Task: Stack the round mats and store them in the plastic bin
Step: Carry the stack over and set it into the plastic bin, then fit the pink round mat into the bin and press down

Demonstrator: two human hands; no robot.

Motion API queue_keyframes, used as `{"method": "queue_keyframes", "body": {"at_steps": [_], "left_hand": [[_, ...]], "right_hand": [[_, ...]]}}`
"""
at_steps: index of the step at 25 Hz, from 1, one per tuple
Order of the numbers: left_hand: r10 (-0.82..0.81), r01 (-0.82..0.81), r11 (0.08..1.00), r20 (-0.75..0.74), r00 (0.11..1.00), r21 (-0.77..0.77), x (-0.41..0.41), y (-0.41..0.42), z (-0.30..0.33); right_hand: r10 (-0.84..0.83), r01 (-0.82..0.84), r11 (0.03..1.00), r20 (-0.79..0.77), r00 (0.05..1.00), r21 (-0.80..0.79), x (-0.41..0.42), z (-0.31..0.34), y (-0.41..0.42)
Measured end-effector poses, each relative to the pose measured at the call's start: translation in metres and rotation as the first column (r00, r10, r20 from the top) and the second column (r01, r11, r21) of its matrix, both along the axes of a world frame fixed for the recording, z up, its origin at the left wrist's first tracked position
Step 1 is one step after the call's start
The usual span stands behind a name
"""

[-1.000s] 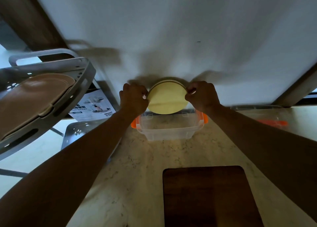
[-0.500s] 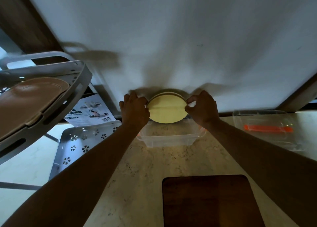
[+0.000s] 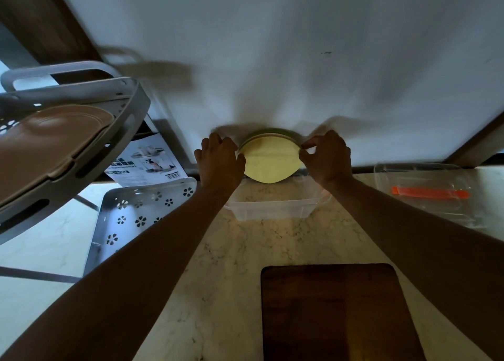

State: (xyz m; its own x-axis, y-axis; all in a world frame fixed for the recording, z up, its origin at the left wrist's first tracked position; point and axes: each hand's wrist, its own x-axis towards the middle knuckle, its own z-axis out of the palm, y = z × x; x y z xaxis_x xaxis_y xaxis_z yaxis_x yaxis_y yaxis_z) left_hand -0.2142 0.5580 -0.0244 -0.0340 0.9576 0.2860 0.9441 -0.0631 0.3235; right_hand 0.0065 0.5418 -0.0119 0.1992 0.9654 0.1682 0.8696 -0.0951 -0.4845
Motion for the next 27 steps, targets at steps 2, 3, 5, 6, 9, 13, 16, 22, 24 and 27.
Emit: {"method": "queue_keyframes", "body": {"at_steps": [2, 3, 5, 6, 9, 13, 16, 22, 24, 27], "left_hand": [[-0.007, 0.007, 1.0, -0.005, 1.0, -0.023, -0.001, -0.003, 0.006], [-0.01, 0.009, 0.999, -0.003, 1.0, -0.037, -0.001, -0.006, 0.009], [-0.021, 0.022, 0.998, 0.012, 1.0, -0.059, -0.004, -0.015, 0.02], [-0.032, 0.034, 0.997, 0.036, 0.999, -0.072, -0.005, -0.021, 0.027], [-0.037, 0.06, 0.986, 0.148, 0.988, -0.156, -0.014, -0.041, 0.048], [-0.035, 0.07, 0.978, 0.177, 0.984, -0.195, -0.028, -0.083, 0.081], [-0.024, 0.065, 0.977, 0.198, 0.98, -0.204, -0.035, -0.125, 0.11], [-0.003, 0.041, 0.985, 0.225, 0.974, -0.168, -0.061, -0.207, 0.151], [0.007, 0.024, 0.989, 0.206, 0.979, -0.146, -0.076, -0.227, 0.166], [0.009, 0.009, 0.995, 0.183, 0.983, -0.099, -0.103, -0.248, 0.185]], "right_hand": [[-0.008, 0.008, 1.0, 0.005, 1.0, 0.014, -0.002, 0.004, -0.001], [-0.006, 0.006, 1.0, 0.009, 1.0, 0.011, -0.002, 0.006, -0.003], [0.01, -0.01, 1.0, -0.005, 1.0, 0.009, -0.003, 0.015, -0.008], [0.022, -0.022, 1.0, -0.026, 0.999, 0.014, -0.004, 0.019, -0.012], [0.065, -0.066, 0.998, -0.119, 0.991, 0.0, -0.014, 0.037, -0.028], [0.149, -0.161, 0.985, -0.17, 0.974, -0.059, -0.039, 0.069, -0.062], [0.192, -0.21, 0.976, -0.226, 0.955, -0.056, -0.056, 0.099, -0.094], [0.347, -0.353, 0.935, -0.161, 0.924, -0.015, -0.103, 0.153, -0.157], [0.362, -0.362, 0.931, -0.223, 0.905, 0.045, -0.122, 0.169, -0.176], [0.383, -0.394, 0.919, -0.236, 0.893, 0.001, -0.151, 0.181, -0.188]]}}
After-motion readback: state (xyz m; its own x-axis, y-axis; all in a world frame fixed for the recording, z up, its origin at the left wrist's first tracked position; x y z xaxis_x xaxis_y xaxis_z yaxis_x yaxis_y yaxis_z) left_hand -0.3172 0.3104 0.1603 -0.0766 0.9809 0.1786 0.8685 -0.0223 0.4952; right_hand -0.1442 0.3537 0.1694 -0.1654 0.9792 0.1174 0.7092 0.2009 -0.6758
